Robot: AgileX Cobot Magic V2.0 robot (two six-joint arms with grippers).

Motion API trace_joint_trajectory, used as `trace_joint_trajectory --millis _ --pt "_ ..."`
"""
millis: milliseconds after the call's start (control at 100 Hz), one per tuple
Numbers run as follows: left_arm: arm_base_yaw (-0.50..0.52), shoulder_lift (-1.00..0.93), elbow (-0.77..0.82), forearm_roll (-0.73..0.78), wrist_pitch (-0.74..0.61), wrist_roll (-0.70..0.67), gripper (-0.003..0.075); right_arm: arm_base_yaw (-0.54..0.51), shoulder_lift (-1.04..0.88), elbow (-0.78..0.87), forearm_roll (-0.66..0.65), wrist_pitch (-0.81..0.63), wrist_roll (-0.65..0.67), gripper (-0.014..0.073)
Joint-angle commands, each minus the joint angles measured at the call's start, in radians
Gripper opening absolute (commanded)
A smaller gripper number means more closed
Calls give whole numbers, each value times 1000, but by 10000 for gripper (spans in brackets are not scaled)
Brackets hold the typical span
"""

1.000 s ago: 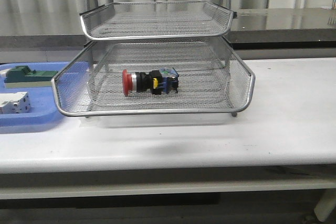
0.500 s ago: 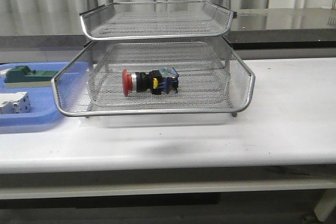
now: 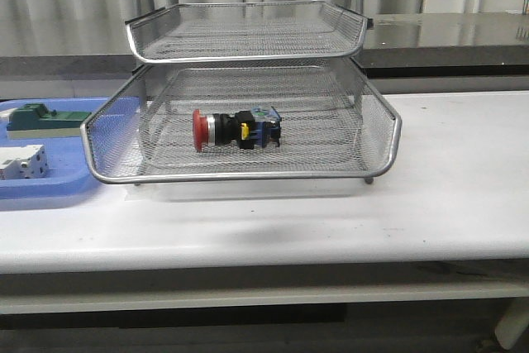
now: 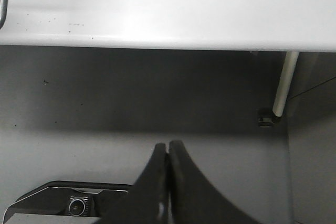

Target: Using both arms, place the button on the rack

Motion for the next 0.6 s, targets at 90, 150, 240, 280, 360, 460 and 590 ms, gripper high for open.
trace_joint_trajectory --millis 90,150,240,280,360,460,590 --pt "3 2 -26 -11 -81 -8 4 2 -2 -33 7 -48 -4 -71" --pt "3 2 -26 -11 -81 -8 4 2 -2 -33 36 -54 -4 -71" --pt "3 2 -26 -11 -81 -8 4 2 0 -33 92 -90 -5 -71" --pt "3 2 -26 -11 -81 -8 4 2 4 -33 120 -104 -8 -71" --pt "3 2 -26 -11 -81 -8 4 2 25 -34 168 -130 -19 -70" --pt "3 2 -26 -11 -81 -8 4 2 71 -35 235 -151 -43 -70" --pt "3 2 -26 -11 -81 -8 4 7 158 -35 343 -175 -114 -69"
